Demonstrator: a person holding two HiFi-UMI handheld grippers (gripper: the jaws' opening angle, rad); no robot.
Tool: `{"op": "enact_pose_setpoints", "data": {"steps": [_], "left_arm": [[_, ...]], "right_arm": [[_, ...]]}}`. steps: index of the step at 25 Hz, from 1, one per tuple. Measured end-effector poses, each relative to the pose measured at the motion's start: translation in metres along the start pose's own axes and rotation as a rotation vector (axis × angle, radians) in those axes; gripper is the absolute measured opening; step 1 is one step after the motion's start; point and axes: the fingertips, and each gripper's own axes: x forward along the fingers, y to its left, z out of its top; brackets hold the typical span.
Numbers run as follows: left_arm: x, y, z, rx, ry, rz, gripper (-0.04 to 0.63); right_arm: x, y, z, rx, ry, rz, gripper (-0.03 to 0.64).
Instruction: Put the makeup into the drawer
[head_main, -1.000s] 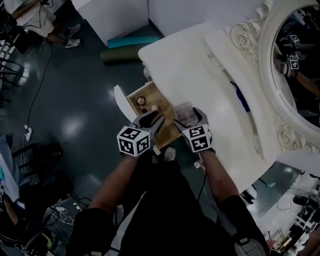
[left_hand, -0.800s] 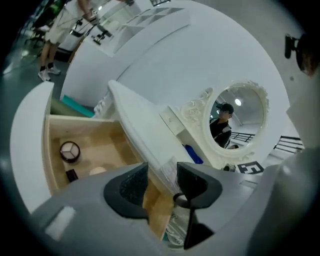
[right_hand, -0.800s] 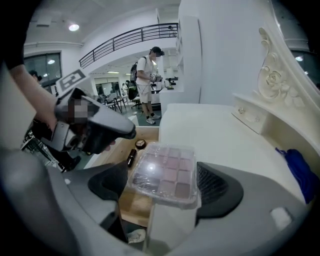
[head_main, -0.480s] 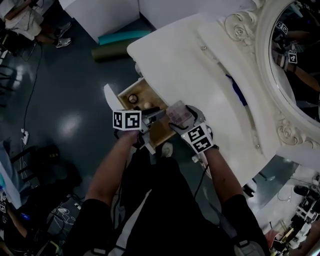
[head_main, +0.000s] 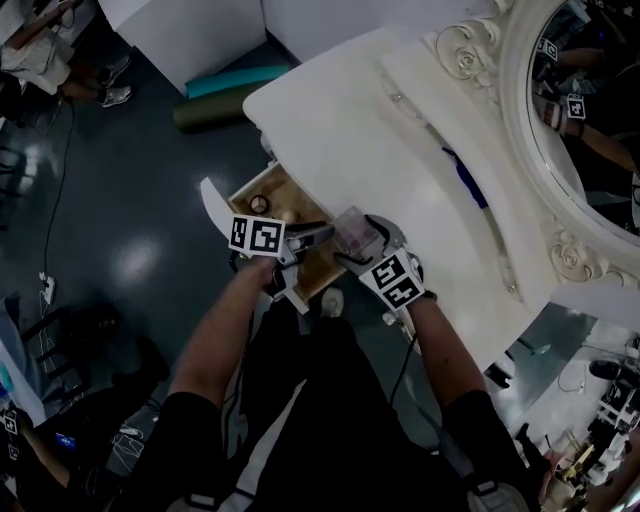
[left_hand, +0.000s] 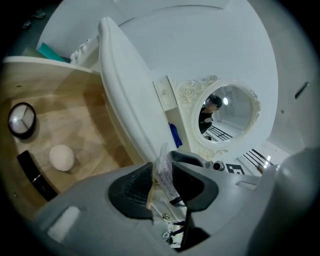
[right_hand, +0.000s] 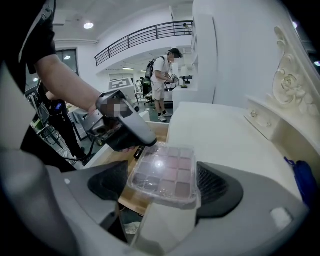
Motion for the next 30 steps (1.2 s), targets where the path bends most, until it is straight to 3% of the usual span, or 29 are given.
{"op": "enact_pose_setpoints", "data": {"steps": [2,4,15,21,30], "left_arm": [[0.002,-0.001,0.001,-0.006,0.000,-0.010,0.080],[0.004,-0.001,0.000,-0.011,0.007,-0.018,0.072],[0.009,-0.002,-0.010,-0.058,0.067,-0.096,0.080],[0.009,-0.004,-0.009,-0.075,0.050,-0.122,0.068],[0.004,-0.024,-0.009,-0.050,0.093,-0.187,0.049]], "right_arm": [[-0.001,0.000,-0.001,0.001,0.000,0.001,0.426],[-0.001,0.000,-0.001,0.000,0.002,0.001,0.426],[-0.002,0.002,-0.003,-0.017,0.002,0.011,0.426],[-0.002,0.001,-0.003,-0.013,0.000,0.004,0.426],[-0.009,0.004,-0.002,-0.016,-0.007,-0.017,0.426]]}}
